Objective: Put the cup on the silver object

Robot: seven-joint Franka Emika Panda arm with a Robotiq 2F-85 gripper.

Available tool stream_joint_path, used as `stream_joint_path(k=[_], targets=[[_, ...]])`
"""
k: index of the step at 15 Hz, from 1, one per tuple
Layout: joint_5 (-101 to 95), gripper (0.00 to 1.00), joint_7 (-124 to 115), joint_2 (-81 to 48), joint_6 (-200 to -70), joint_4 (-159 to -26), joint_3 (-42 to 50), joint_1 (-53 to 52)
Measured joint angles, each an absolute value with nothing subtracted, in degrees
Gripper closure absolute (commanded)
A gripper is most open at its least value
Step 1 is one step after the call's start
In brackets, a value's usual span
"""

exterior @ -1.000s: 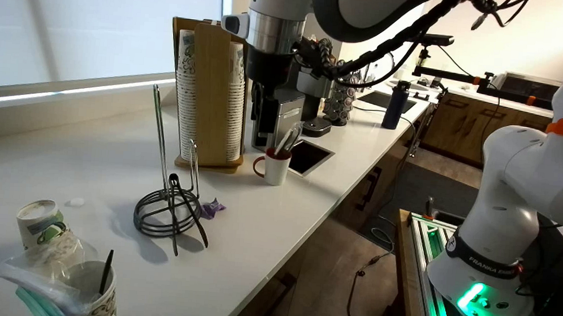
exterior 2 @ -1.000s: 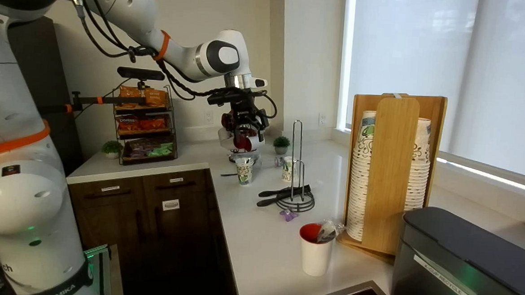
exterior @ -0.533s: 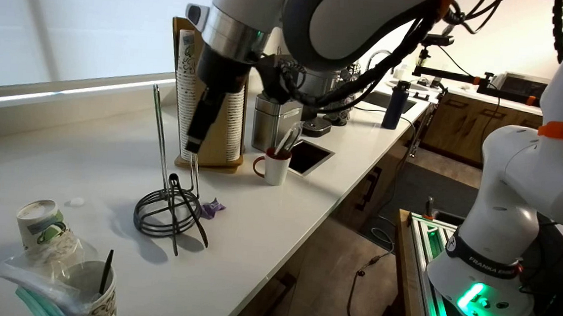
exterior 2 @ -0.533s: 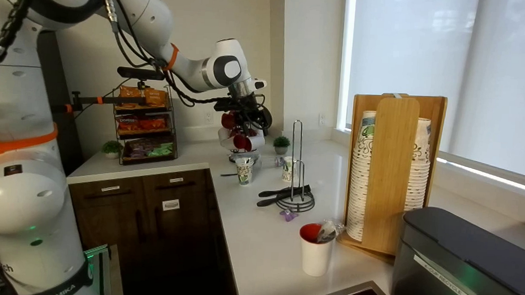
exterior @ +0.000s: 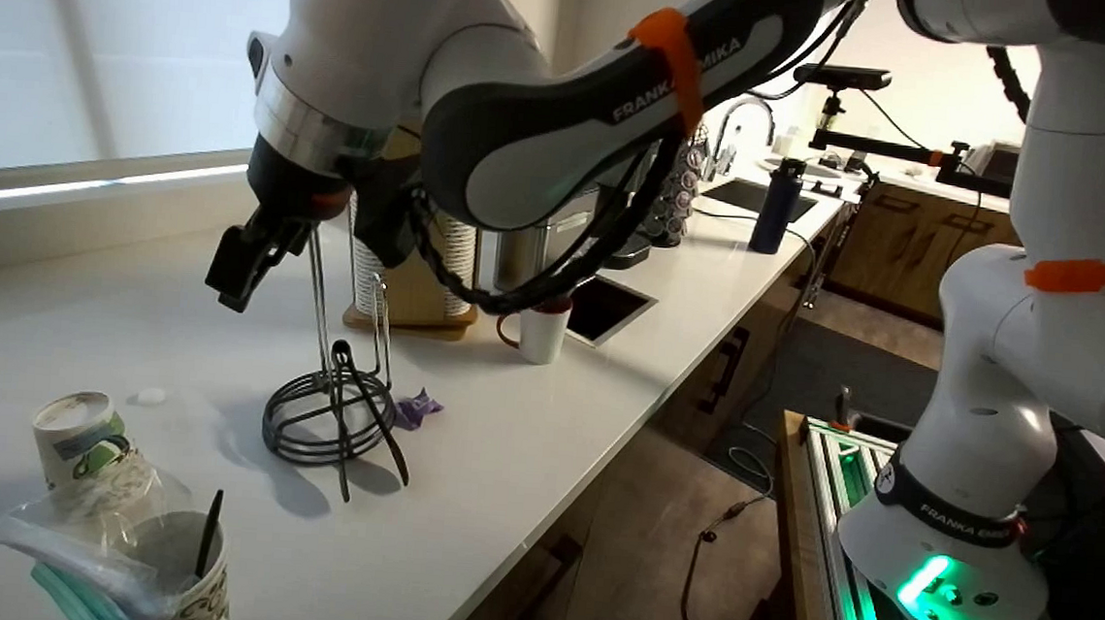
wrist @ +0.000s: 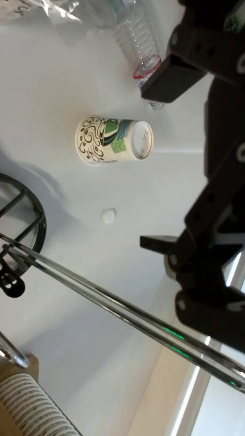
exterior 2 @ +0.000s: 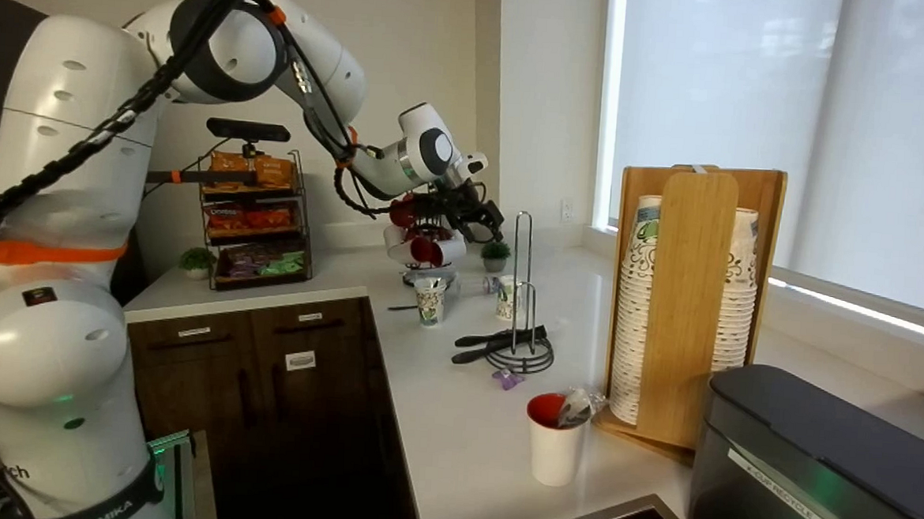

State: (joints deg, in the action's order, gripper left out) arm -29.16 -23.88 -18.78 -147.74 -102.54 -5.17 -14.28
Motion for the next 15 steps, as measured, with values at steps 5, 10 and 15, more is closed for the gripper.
stream_joint_path(k=[5,10,15], targets=[[-29.1,0.0,-23.7,-18.3,-147.8,-102.4,-5.0,-14.4],[-25.3,0.0,-20.5,-21.6,-147.7,-99.0,-5.2,-15.0],[-21.5,0.0,-16.3,-32.9,-142.1,-84.9,-5.3,-17.9]])
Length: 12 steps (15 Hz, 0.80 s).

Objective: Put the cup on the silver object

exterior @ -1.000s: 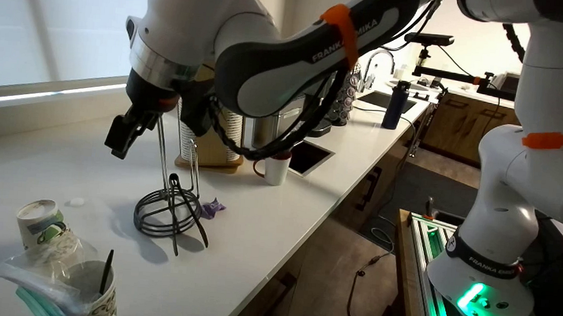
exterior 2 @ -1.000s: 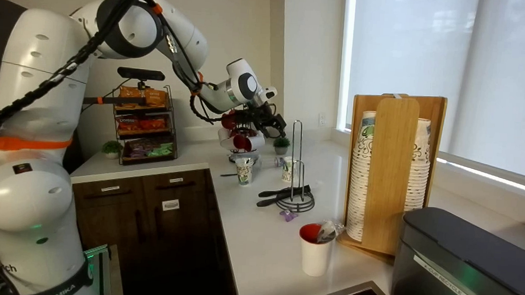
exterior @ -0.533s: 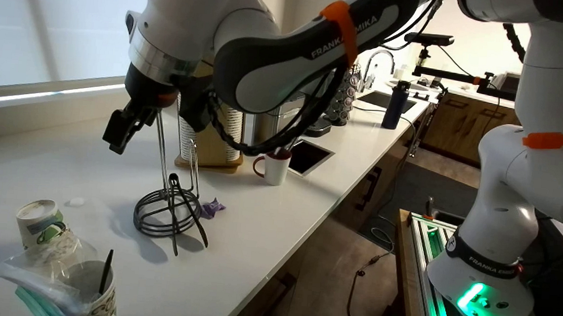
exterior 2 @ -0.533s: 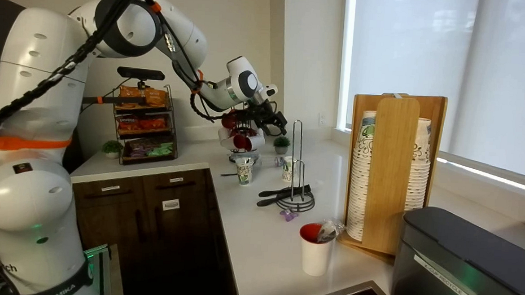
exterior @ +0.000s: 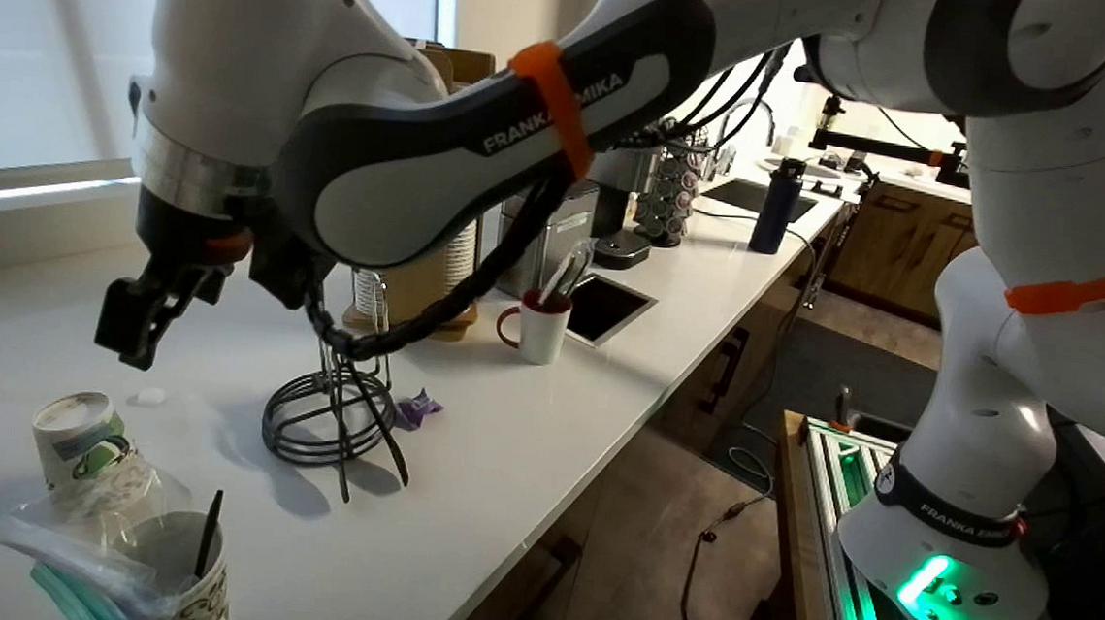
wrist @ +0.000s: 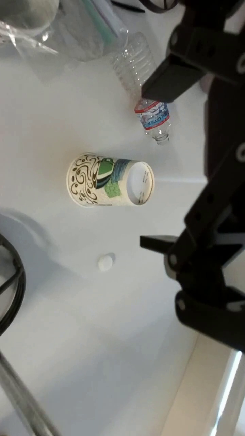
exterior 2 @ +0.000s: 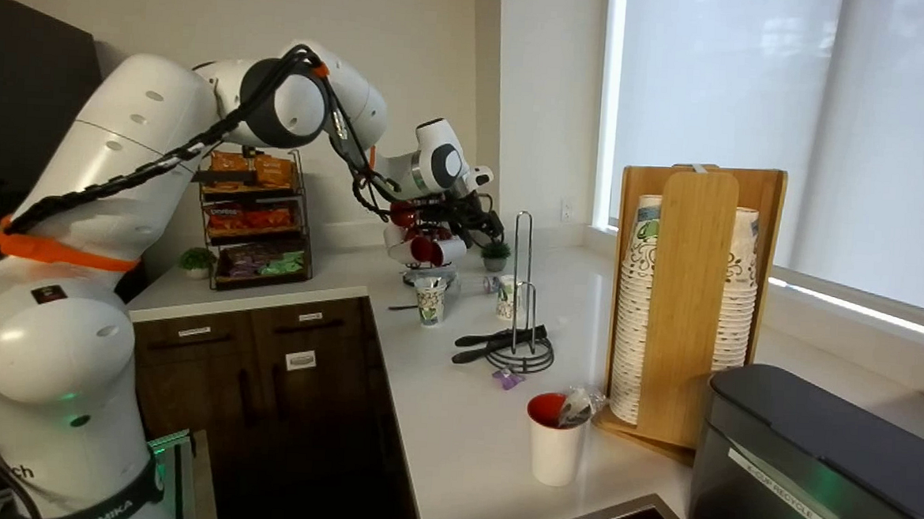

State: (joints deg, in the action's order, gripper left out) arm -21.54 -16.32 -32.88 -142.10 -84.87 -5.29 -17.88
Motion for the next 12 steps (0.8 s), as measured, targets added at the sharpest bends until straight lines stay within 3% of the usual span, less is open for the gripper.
stream_joint_path(k=[6,12], targets=[[-20.9,0.0,-16.8,-44.1,-133.9,-68.9,-2.8,-21.9],[-20.2,0.0,-17.6,-46.1,-134.6,-66.8,-2.5,-21.7]])
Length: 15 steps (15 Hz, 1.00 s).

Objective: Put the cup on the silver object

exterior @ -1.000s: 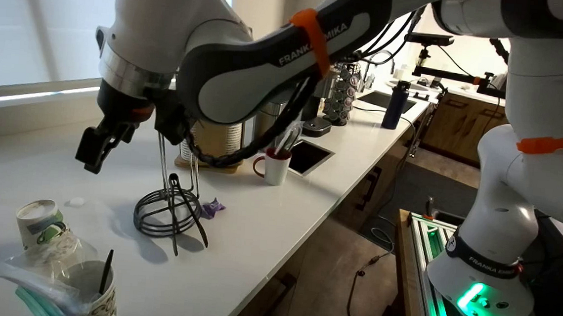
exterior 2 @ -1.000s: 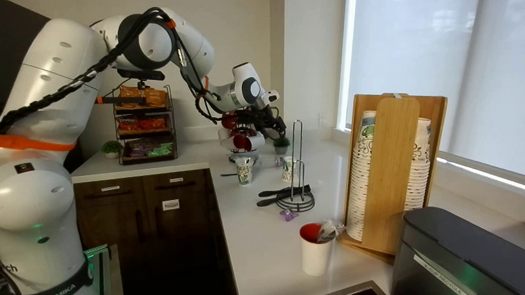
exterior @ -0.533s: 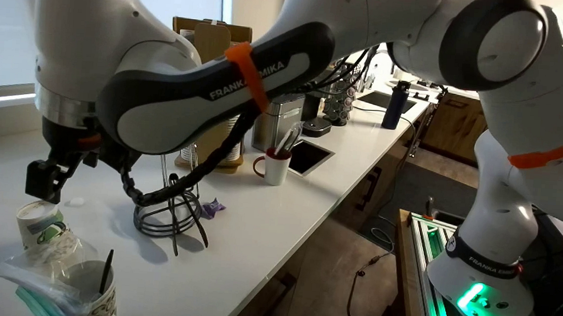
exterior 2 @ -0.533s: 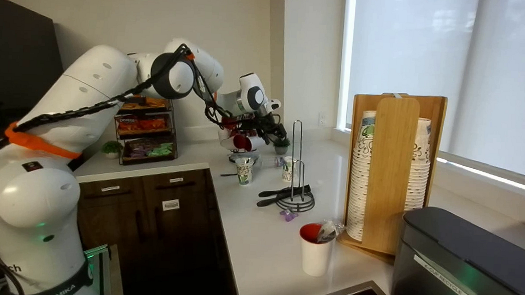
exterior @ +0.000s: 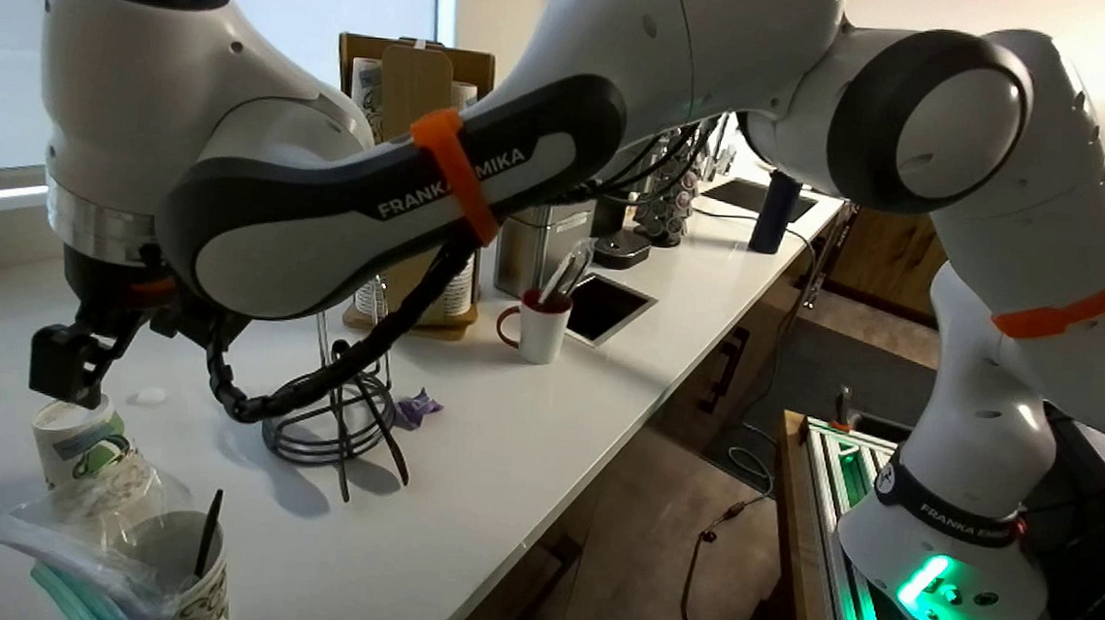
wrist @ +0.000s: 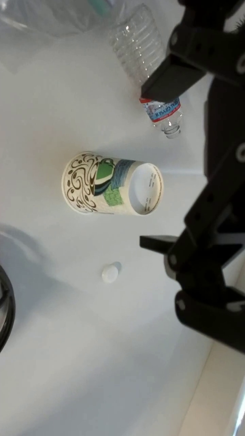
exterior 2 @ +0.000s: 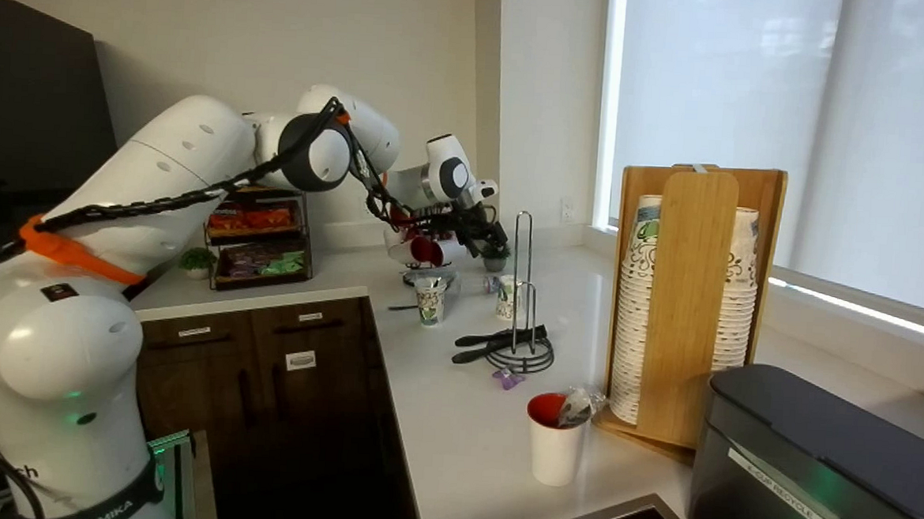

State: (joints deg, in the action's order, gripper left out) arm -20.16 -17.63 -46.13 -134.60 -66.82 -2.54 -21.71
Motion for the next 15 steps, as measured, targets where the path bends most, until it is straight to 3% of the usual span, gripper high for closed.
stream_joint_path(k=[9,15], targets=[[-11.0,0.0,-3.6,-57.7,-136.8,-53.0,-5.6,-18.6],[-11.0,0.0,-3.6,-58.0,-136.8,-52.5,-5.6,-18.6]])
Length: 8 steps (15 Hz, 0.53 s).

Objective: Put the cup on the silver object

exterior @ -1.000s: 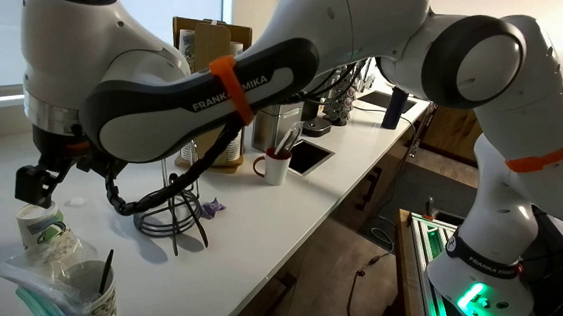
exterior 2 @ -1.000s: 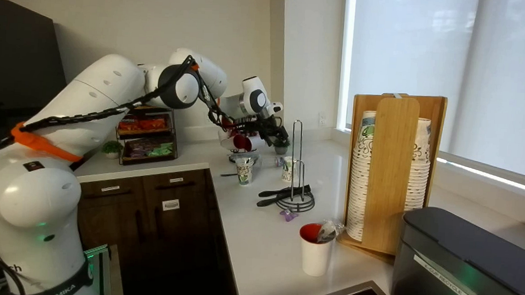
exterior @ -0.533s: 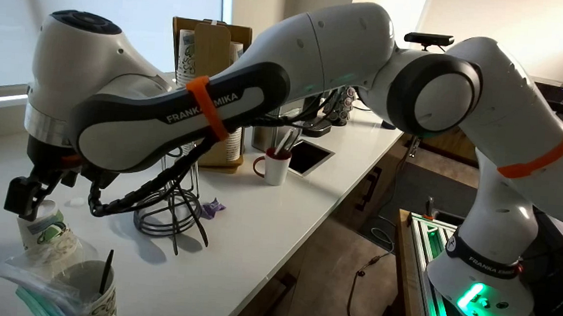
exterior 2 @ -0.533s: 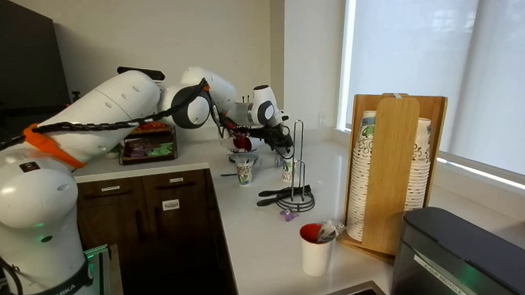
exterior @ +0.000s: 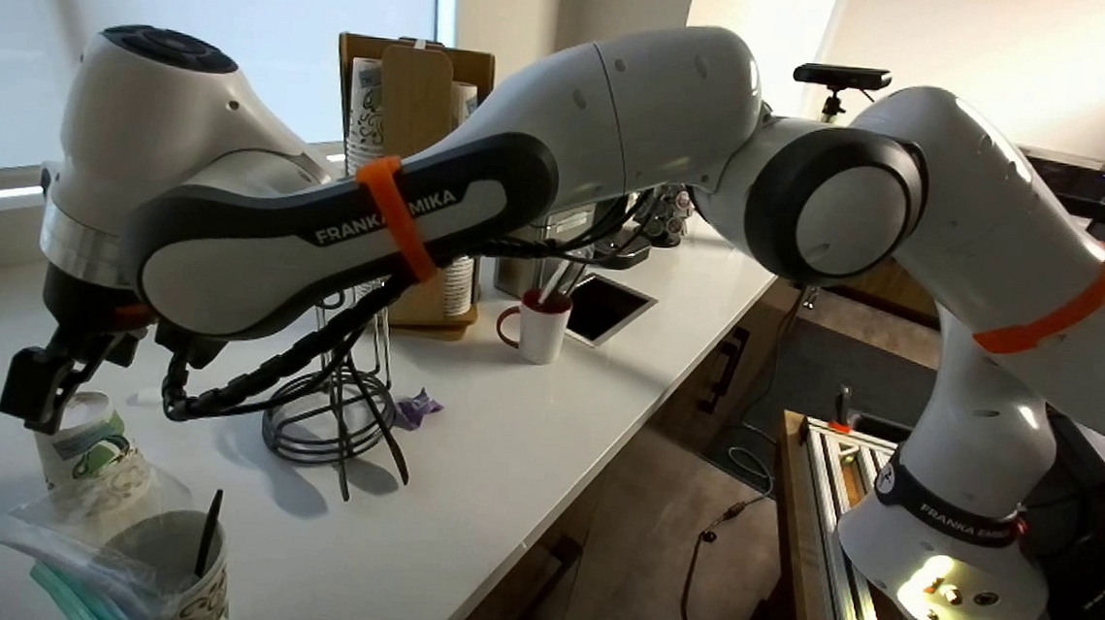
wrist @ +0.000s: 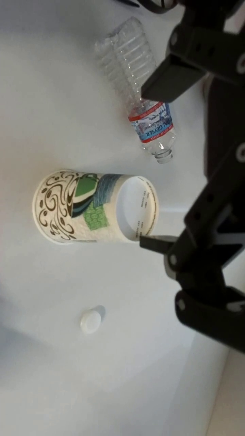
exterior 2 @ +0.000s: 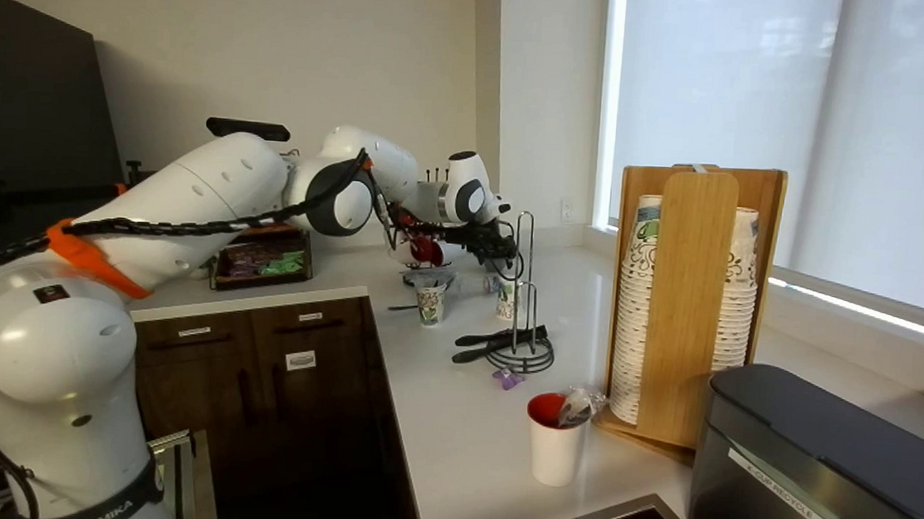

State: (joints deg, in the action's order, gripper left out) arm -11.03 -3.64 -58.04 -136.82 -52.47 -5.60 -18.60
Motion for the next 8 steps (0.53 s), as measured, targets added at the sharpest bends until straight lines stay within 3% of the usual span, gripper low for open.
stream_joint_path(k=[8], targets=[[-11.0,0.0,-0.8,-60.0,-141.6,-50.8,-7.8,-19.4]])
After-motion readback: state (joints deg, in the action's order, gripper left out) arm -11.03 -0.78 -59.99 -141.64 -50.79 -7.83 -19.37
